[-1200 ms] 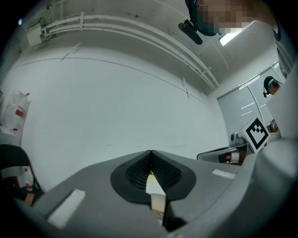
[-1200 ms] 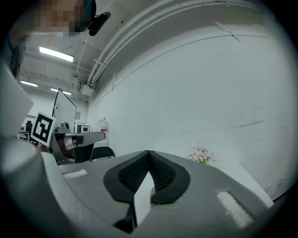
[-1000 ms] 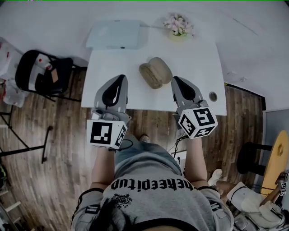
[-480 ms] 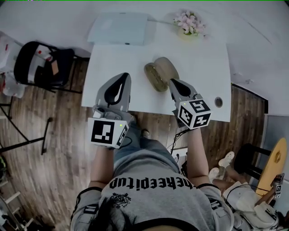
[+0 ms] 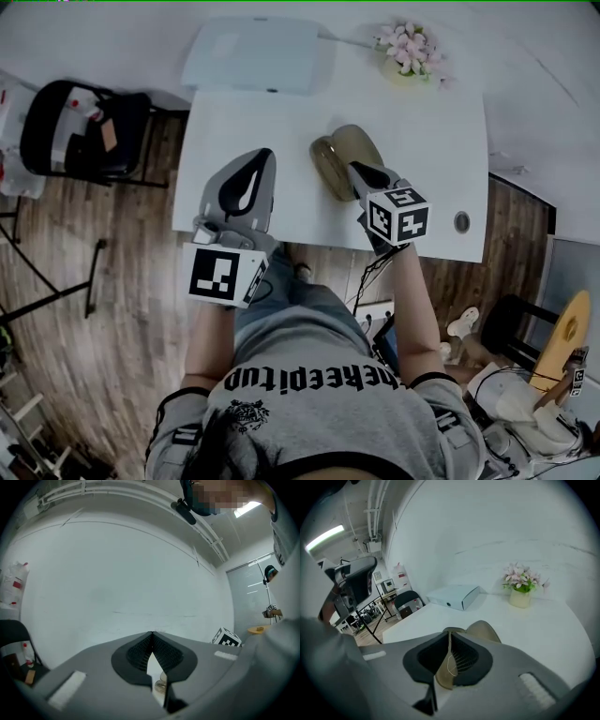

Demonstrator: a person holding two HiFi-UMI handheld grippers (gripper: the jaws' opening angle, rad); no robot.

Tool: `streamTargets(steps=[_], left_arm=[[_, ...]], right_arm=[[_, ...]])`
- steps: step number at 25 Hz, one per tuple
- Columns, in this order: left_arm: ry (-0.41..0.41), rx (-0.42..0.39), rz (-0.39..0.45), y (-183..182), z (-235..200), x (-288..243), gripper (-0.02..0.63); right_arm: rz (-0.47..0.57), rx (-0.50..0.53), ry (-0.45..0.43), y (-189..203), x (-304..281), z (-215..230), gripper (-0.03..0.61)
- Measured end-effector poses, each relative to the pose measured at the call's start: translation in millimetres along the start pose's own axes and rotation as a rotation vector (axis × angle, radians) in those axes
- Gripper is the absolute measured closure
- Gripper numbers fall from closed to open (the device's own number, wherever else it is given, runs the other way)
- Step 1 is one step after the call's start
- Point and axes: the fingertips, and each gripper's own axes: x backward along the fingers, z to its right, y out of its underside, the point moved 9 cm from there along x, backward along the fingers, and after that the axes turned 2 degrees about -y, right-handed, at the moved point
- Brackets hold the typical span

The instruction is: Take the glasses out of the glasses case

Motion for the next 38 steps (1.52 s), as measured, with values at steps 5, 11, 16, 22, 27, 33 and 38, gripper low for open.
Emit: streamTargets(steps=[5, 11, 16, 22, 27, 33, 38], left_arm=[[-0.004, 0.015, -0.022, 7, -19, -11, 0.594], [-0.009, 0.025, -0.044, 12, -38, -26, 0.594], [-0.011, 0.031, -0.056, 15, -50, -35, 0.594], [-0.007, 0.038, -0.07, 19, -63, -41, 0.594], [0.001, 0.049, -0.06, 21, -67, -48, 0.594], [0.013, 0.05, -0.067, 21, -69, -53, 0.594], [0.006, 0.041, -0.078, 20, -74, -54, 0.594]], right_arm=[[-0.103, -0.01, 0.0, 4, -29, 11, 0.534], [-0.22, -0.04, -0.015, 10, -57, 26, 0.505], [-0.285, -0.08, -0.029, 15, -73, 35, 0.495], [-0.335, -0.12, -0.06, 18, -82, 38, 0.495], [-0.361, -0.133, -0.078, 16, -84, 39, 0.495], [-0.422, -0.092, -0.081, 12, -86, 36, 0.495], [-0.497, -0.029, -0.097, 12, -85, 33, 0.483]])
